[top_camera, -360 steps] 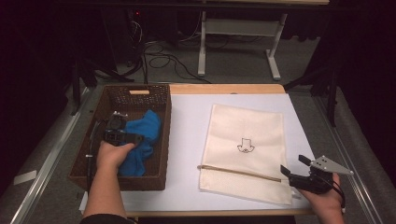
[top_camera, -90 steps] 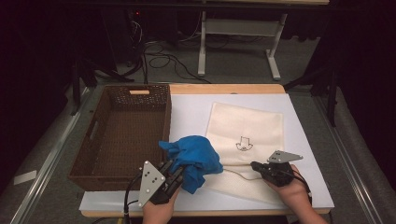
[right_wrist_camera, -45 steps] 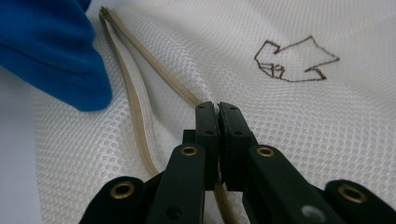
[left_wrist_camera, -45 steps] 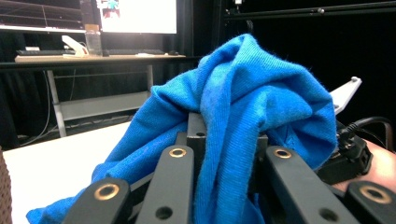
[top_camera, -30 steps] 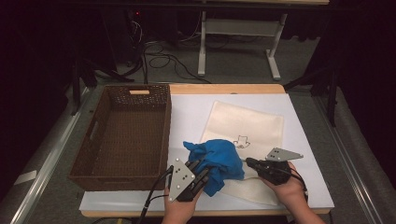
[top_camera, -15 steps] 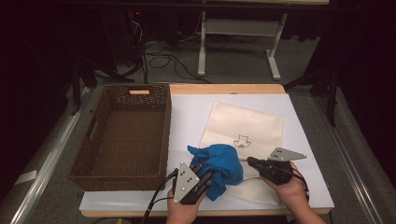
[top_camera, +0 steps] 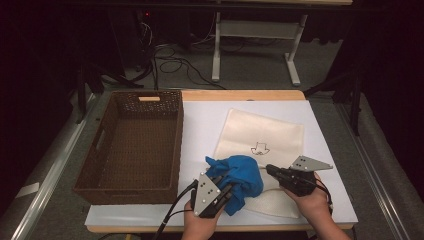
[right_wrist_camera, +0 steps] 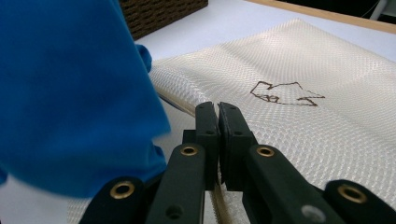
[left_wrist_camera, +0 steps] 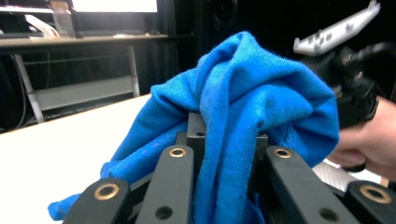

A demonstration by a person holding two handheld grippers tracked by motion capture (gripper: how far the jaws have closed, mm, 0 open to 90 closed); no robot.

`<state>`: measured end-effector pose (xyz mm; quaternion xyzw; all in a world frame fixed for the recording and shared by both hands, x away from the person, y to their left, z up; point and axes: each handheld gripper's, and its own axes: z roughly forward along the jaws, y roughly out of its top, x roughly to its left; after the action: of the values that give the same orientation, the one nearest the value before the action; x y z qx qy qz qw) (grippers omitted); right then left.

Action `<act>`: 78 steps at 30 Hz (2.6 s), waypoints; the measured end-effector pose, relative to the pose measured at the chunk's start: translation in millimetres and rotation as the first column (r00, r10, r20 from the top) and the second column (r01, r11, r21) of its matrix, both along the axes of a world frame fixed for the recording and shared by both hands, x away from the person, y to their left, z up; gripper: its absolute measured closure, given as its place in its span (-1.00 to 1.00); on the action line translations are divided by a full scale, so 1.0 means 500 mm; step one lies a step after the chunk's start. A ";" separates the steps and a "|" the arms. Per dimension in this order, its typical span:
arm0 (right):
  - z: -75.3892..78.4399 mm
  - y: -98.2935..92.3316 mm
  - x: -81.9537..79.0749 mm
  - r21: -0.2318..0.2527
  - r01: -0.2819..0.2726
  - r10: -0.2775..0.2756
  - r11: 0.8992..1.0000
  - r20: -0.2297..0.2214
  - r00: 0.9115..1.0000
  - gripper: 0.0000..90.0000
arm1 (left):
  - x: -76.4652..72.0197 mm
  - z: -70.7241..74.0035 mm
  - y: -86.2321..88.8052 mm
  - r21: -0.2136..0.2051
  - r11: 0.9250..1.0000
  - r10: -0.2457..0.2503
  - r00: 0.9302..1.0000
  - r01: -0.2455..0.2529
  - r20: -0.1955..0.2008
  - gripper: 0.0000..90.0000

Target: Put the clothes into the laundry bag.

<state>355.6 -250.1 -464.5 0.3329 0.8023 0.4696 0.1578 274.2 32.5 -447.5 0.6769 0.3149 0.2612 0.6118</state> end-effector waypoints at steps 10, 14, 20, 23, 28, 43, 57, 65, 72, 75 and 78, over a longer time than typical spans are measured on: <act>0.011 -0.005 0.001 0.039 -0.003 0.002 0.999 0.010 1.000 0.97 | 0.033 -0.065 -0.060 0.059 0.997 -0.039 0.994 0.045 -0.098 0.74; 0.013 -0.008 0.000 0.042 -0.004 0.004 0.999 0.013 1.000 0.97 | 0.047 -0.087 -0.085 0.067 0.996 -0.046 0.991 0.055 -0.128 0.74; 0.011 -0.010 -0.002 0.046 -0.002 0.002 0.999 0.013 1.000 0.97 | 0.072 -0.111 -0.102 0.075 0.995 -0.051 0.984 0.065 -0.173 0.73; 0.012 -0.011 -0.004 0.050 -0.006 0.005 0.999 0.020 1.000 0.97 | 0.080 -0.123 -0.107 0.102 0.993 -0.039 0.980 0.060 -0.196 0.73; 0.013 -0.010 -0.005 0.058 -0.010 0.009 0.998 0.025 1.000 0.97 | 0.093 -0.137 -0.113 0.137 0.989 -0.018 0.974 0.050 -0.226 0.72; 0.012 -0.010 -0.010 0.057 -0.012 0.010 0.998 0.029 1.000 0.97 | 0.052 -0.105 -0.088 0.125 0.992 0.000 0.972 0.030 -0.234 -0.23; 0.013 -0.008 -0.012 0.055 -0.012 0.010 0.998 0.032 0.999 0.97 | 0.055 -0.109 -0.114 0.120 0.992 -0.001 0.984 0.022 -0.175 0.77; 0.013 -0.006 -0.013 0.059 -0.019 0.017 0.998 0.036 0.999 0.97 | 0.096 -0.124 -0.139 0.124 0.992 0.056 0.970 -0.027 -0.236 0.74; 0.014 -0.007 -0.015 0.063 -0.014 0.011 0.998 0.034 0.999 0.97 | 0.088 -0.119 -0.134 0.119 0.992 0.055 0.975 -0.029 -0.214 0.65; 0.015 -0.007 -0.014 0.059 -0.022 0.020 0.998 0.045 0.999 0.97 | 0.080 -0.111 -0.129 0.110 0.994 0.045 0.978 -0.023 -0.202 0.51; 0.015 -0.008 -0.014 0.062 -0.021 0.019 0.998 0.040 0.999 0.97 | 0.070 -0.101 -0.116 0.107 0.994 0.047 0.982 -0.028 -0.182 0.30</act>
<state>348.4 -254.1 -456.8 0.3203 0.7873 0.5025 0.1584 309.2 -25.8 -498.1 0.7232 0.3686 0.2251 0.5390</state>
